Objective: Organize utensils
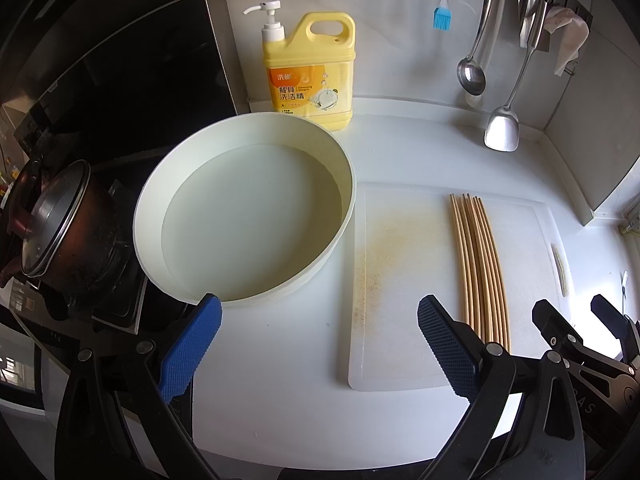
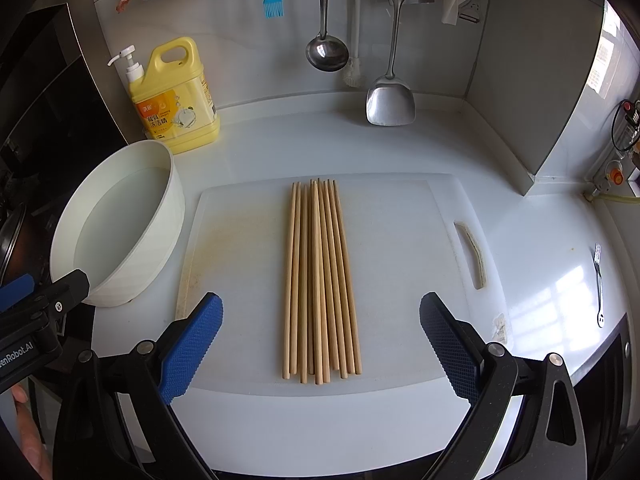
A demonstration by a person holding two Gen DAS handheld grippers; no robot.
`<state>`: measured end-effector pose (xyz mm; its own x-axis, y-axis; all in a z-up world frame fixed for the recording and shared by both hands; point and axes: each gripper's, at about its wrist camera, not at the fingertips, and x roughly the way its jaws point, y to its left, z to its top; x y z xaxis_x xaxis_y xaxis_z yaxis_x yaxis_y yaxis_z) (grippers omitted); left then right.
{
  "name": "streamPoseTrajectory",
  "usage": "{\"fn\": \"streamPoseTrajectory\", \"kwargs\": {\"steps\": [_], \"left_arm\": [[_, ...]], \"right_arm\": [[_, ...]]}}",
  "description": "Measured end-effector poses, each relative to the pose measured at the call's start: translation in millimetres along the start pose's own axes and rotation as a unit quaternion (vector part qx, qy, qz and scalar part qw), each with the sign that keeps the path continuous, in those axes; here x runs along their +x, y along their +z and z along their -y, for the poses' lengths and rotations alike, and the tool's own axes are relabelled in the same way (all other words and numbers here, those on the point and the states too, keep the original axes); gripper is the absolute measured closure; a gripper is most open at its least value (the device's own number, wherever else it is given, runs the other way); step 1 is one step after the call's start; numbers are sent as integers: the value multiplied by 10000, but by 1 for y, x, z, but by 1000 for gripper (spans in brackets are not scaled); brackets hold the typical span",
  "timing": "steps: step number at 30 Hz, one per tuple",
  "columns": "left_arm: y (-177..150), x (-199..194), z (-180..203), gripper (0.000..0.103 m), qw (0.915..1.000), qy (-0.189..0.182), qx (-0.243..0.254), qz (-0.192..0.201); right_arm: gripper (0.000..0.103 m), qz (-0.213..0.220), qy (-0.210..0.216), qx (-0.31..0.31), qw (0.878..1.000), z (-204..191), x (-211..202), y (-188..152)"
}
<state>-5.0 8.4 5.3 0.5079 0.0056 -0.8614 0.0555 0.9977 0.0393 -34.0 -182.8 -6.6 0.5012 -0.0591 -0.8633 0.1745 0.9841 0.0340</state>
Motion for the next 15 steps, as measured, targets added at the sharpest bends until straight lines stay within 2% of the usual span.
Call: {"fn": "streamPoseTrajectory", "kwargs": {"steps": [15], "left_arm": [[-1, 0, 0, 6, 10000, -2, 6, 7]], "right_arm": [[9, -8, 6, 4, 10000, 1, 1, 1]]}}
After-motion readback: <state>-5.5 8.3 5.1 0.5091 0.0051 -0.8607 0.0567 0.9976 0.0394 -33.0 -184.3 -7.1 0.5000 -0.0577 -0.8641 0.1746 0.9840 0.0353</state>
